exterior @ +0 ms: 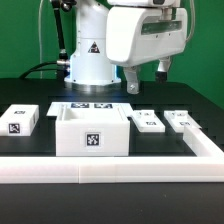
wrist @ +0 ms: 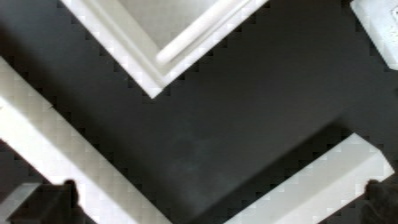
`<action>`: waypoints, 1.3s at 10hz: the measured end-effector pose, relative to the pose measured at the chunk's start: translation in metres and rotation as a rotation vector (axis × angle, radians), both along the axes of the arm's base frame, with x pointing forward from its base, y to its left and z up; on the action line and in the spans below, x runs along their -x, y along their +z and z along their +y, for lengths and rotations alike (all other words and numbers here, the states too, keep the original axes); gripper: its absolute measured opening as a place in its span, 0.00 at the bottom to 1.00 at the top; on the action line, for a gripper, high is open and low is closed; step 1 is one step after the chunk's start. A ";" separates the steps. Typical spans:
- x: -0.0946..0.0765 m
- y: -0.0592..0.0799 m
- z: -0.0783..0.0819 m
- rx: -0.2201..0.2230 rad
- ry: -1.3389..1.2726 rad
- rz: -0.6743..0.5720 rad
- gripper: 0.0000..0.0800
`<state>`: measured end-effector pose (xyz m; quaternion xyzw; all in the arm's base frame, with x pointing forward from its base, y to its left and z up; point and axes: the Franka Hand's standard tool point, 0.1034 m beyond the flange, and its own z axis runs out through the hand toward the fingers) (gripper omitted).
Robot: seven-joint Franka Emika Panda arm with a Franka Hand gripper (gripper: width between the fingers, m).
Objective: Assemble cabinet
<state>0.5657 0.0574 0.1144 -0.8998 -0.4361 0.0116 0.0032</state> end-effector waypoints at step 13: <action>0.029 -0.015 -0.022 -0.003 0.234 -0.017 1.00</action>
Offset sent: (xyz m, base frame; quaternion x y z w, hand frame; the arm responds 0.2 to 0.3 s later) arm 0.0000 0.0000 0.0000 0.0000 0.0000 0.0000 1.0000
